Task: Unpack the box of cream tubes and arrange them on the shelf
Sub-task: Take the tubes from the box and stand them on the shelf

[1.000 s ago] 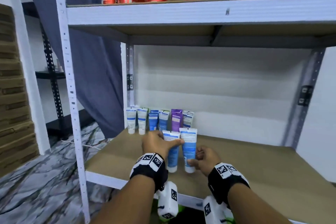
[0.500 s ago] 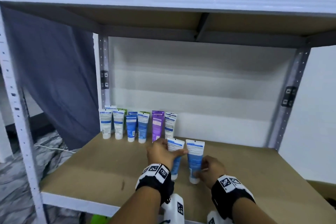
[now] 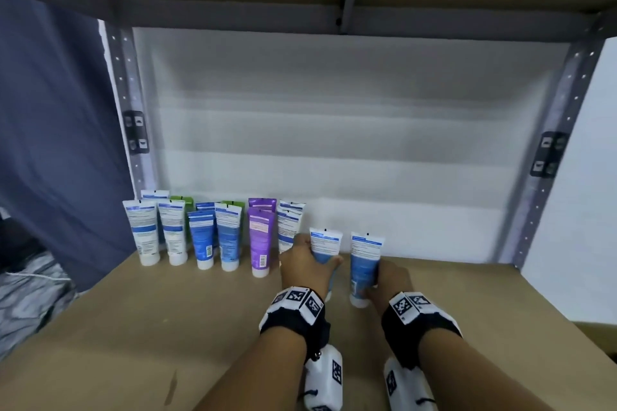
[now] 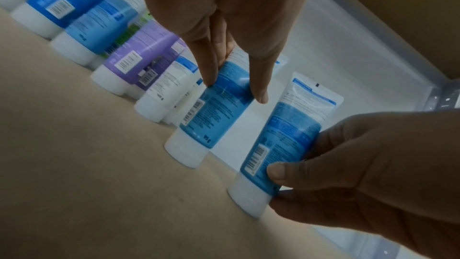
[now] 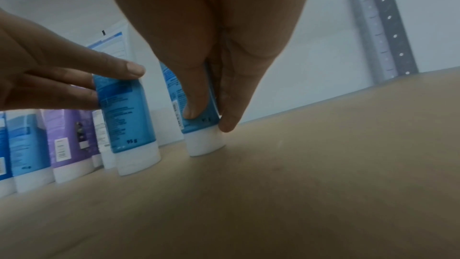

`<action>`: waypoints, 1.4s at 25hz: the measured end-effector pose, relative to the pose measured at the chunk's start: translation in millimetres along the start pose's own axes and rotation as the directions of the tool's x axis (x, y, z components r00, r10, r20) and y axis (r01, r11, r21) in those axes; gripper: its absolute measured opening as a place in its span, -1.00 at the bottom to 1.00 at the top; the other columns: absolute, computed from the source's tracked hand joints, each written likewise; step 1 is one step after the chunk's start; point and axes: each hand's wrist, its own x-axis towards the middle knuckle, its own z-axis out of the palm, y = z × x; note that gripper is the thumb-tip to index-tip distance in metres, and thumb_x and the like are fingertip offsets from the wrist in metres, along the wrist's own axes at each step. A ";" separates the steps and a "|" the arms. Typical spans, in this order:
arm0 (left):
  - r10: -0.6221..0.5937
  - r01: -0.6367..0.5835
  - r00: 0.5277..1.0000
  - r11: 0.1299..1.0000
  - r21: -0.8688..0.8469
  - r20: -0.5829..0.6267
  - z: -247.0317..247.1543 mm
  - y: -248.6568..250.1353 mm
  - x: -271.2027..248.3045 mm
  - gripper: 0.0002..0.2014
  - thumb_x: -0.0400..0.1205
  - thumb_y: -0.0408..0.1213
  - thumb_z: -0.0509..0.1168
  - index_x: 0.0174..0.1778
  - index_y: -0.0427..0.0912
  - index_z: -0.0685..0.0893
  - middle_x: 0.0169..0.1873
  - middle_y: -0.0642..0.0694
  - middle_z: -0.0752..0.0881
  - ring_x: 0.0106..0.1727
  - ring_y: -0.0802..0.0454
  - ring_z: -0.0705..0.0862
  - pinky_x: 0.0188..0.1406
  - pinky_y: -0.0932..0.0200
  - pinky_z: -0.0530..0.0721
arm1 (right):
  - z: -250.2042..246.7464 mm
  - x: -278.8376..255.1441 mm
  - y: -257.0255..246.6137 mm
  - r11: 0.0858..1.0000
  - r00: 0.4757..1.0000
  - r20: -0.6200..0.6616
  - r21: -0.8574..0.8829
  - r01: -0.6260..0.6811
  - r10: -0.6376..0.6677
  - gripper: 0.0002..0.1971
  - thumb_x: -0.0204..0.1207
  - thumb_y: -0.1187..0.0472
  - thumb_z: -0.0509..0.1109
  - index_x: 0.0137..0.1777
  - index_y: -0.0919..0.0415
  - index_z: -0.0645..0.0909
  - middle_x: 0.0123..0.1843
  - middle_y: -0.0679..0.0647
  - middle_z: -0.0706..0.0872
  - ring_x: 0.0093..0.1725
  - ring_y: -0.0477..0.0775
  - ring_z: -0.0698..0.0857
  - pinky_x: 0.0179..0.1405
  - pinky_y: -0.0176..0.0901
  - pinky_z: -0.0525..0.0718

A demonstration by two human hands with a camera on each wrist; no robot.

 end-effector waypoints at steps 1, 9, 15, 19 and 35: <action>0.002 -0.002 1.000 1.000 0.023 -0.007 6.6 0.9 5.1 -0.54 0.30 -0.16 0.64 0.04 -0.10 0.61 -0.04 -0.04 0.80 -0.01 0.01 0.77 0.03 0.16 0.72 | -0.2 8.0 1.1 1.000 1.000 -0.003 -0.023 0.004 -0.004 -0.70 0.49 0.18 0.45 0.20 0.26 0.66 0.22 0.16 0.75 0.23 0.12 0.71 0.13 -0.22 0.60; -0.020 0.026 0.999 0.980 0.197 -0.031 50.9 12.8 41.1 -0.58 0.52 -0.23 0.49 0.19 -0.28 0.51 0.08 -0.19 0.73 0.11 -0.15 0.72 -0.17 0.20 0.52 | 6.8 67.2 8.5 0.999 0.999 -0.033 -0.033 -0.034 0.033 -0.59 0.48 0.18 0.49 0.29 0.29 0.56 0.30 0.20 0.69 0.29 0.19 0.67 0.18 -0.16 0.59; 0.001 0.014 0.999 0.948 0.318 -0.048 64.3 9.5 60.0 -0.68 0.63 -0.18 0.36 0.17 -0.21 0.42 -0.04 -0.02 0.65 -0.10 0.05 0.64 -0.23 0.25 0.41 | 11.6 96.1 5.7 0.997 0.999 -0.032 -0.079 -0.022 0.019 -0.61 0.52 0.15 0.45 0.29 0.27 0.56 0.29 0.18 0.69 0.27 0.17 0.68 0.18 -0.21 0.57; -0.081 0.087 0.996 0.950 0.301 -0.032 68.9 9.5 75.1 -0.62 0.59 -0.16 0.42 0.16 -0.21 0.41 0.02 -0.08 0.64 -0.08 0.02 0.62 -0.18 0.22 0.45 | 12.0 111.8 2.4 0.997 1.000 -0.009 -0.068 -0.028 0.027 -0.59 0.51 0.10 0.46 0.28 0.29 0.56 0.28 0.20 0.69 0.25 0.19 0.69 0.12 -0.20 0.58; -0.184 0.137 0.978 0.925 0.354 0.102 28.9 5.9 41.7 -0.60 0.45 -0.13 0.53 0.11 -0.25 0.64 0.08 -0.13 0.73 0.12 -0.15 0.72 0.01 0.13 0.68 | 2.1 66.3 -7.3 0.986 0.985 0.045 -0.010 -0.168 0.169 -0.63 0.46 0.20 0.50 0.23 0.27 0.56 0.24 0.20 0.69 0.20 0.17 0.70 -0.06 -0.23 0.57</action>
